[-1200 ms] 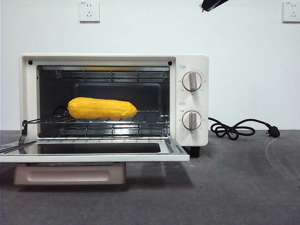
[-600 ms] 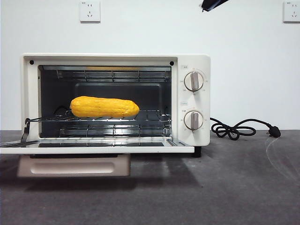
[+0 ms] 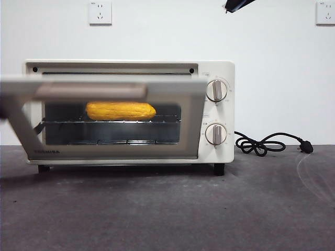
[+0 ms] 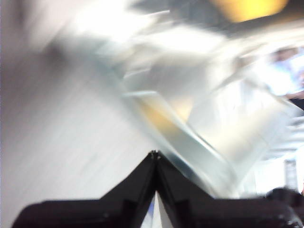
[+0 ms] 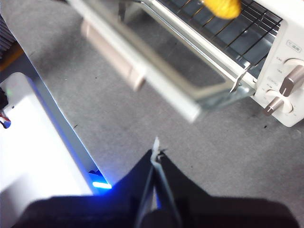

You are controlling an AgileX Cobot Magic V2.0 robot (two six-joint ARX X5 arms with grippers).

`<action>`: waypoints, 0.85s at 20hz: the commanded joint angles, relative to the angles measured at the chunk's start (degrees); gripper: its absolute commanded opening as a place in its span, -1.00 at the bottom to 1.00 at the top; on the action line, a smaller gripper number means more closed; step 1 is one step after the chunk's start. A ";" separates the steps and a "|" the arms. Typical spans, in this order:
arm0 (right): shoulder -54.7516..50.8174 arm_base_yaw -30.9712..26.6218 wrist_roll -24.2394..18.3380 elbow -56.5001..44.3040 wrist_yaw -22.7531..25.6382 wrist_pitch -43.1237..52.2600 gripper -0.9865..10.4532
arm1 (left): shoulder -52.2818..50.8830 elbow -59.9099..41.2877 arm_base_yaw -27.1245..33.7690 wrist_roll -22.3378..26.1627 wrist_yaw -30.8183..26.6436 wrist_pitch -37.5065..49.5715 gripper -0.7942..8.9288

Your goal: Take the corn from the table,put the corn in the oven

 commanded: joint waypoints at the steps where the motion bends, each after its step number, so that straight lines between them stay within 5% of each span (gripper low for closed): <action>1: 0.24 -0.02 -0.39 -0.02 -0.20 0.15 -0.85 | -5.44 0.44 0.57 -9.66 3.85 11.54 -0.85; 4: 0.24 -0.02 -0.39 -0.02 -0.20 0.11 -0.85 | -10.99 0.44 0.37 -22.32 2.67 23.32 -0.85; 6: 0.24 -0.02 -0.39 -0.02 -0.20 0.13 -0.85 | -14.19 0.44 0.09 -25.51 2.54 25.42 -0.85; 17: 0.24 -0.02 -0.39 -0.02 -0.15 0.28 -0.85 | -25.79 0.44 -6.21 -20.22 -10.01 10.82 -0.85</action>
